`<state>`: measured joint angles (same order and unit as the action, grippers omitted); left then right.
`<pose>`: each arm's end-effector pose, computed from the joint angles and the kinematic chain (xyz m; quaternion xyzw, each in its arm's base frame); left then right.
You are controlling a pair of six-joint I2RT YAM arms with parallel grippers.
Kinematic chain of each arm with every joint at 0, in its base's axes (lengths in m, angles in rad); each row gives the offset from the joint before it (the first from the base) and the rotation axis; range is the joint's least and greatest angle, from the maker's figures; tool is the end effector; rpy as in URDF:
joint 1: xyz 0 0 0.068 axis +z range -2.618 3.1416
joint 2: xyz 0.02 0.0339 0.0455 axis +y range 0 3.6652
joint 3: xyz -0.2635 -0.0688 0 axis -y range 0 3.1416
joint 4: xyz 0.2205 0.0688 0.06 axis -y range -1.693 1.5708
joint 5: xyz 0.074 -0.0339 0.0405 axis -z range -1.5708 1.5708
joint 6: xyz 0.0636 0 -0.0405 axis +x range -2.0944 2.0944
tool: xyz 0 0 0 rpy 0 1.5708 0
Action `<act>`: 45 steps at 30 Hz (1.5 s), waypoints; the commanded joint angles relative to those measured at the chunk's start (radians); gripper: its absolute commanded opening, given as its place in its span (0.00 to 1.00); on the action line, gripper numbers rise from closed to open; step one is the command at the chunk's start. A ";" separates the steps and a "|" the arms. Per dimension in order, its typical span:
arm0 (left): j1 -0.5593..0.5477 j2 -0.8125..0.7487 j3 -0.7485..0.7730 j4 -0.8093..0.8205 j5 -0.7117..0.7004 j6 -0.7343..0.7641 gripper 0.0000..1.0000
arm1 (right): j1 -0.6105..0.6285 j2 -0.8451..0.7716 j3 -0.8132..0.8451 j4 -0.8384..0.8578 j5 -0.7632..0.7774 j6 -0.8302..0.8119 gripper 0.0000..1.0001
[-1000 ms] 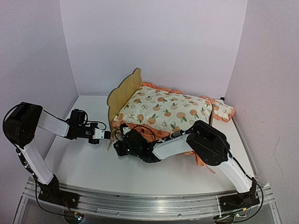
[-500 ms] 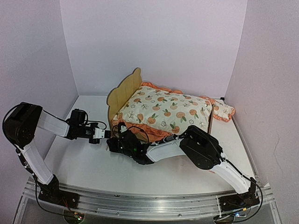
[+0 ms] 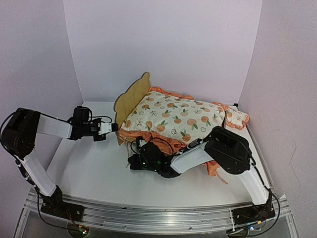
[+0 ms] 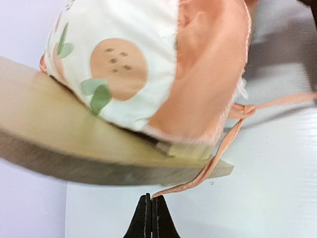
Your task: Set up the pet bed
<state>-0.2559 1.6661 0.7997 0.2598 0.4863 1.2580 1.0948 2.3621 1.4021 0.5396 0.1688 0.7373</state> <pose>0.3220 -0.1150 0.1724 0.6717 0.5485 0.0291 0.4972 0.2422 0.4465 0.0967 -0.1035 0.8309 0.3869 0.3862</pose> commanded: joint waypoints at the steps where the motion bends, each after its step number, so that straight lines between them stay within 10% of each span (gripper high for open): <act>1: 0.038 -0.039 0.052 -0.034 -0.089 -0.026 0.00 | -0.024 -0.190 -0.133 -0.056 -0.024 -0.060 0.00; 21: 0.119 -0.152 0.030 -0.283 0.052 -0.034 0.02 | -0.024 -0.371 -0.187 -0.325 -0.090 -0.302 0.00; 28: 0.105 -0.194 0.043 -0.492 0.113 -0.156 0.58 | -0.089 -0.586 -0.025 -0.700 -0.173 -0.434 0.34; 37: 0.101 -0.282 0.012 -0.534 0.033 -0.410 0.81 | -0.571 -0.831 0.096 -1.221 -0.023 -0.278 0.65; 45: 0.102 -0.184 0.213 -0.572 -0.018 -0.677 0.81 | -1.033 -0.590 0.205 -1.241 0.076 -0.209 0.75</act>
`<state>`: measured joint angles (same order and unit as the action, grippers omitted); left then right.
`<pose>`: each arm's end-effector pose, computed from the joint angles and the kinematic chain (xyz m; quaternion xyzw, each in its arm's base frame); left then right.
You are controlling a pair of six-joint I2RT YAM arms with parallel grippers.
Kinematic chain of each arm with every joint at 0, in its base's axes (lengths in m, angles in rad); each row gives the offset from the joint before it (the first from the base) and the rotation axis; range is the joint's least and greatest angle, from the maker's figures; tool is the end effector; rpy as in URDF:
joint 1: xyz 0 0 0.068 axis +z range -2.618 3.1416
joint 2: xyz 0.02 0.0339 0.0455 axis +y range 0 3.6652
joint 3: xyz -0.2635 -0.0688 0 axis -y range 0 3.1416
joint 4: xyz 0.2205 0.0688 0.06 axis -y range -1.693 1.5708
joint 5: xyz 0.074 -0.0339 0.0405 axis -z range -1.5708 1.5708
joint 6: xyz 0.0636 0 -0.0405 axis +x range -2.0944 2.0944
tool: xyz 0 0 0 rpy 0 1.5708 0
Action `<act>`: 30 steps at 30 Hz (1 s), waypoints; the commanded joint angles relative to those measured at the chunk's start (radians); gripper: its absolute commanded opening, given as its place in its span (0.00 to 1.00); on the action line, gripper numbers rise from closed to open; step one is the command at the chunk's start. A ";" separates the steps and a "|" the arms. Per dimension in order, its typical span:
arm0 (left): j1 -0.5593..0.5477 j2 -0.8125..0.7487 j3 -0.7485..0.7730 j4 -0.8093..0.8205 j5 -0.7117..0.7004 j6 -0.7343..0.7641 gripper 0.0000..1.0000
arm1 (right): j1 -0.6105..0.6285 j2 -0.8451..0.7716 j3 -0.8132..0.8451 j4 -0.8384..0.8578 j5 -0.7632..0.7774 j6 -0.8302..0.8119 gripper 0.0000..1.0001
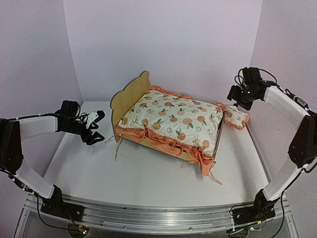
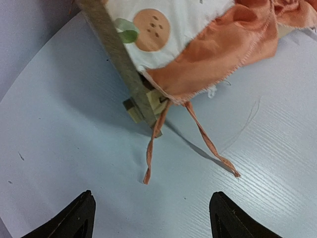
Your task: Set up the pet bed
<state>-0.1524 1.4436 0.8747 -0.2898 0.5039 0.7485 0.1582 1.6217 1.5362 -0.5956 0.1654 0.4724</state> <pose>0.2814 -0.0743 0.2085 0.4734 0.7793 -0.1242 0.3913 0.3615 0.0471 0.3315 0.1759 0.8830 0.0621 0.4308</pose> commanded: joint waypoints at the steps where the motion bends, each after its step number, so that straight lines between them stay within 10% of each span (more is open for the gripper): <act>1: -0.001 0.050 0.172 -0.045 -0.046 -0.177 0.81 | -0.125 0.194 0.107 -0.098 0.086 0.067 0.75; 16: -0.001 0.204 0.401 -0.256 -0.233 -0.136 0.80 | -0.284 0.867 0.541 0.178 -0.006 0.213 0.73; 18: -0.001 0.211 0.401 -0.252 -0.234 -0.131 0.80 | -0.285 0.894 0.507 0.205 -0.053 0.235 0.65; 22: -0.001 0.223 0.415 -0.251 -0.249 -0.127 0.80 | -0.295 0.821 0.351 0.305 -0.064 0.273 0.05; 30: -0.001 0.170 0.409 -0.175 -0.279 -0.162 0.80 | -0.295 0.445 0.323 0.360 0.185 -0.079 0.00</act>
<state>-0.1520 1.6704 1.2430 -0.5239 0.2550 0.6244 -0.1394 2.3184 1.8066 -0.2702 0.2222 0.6102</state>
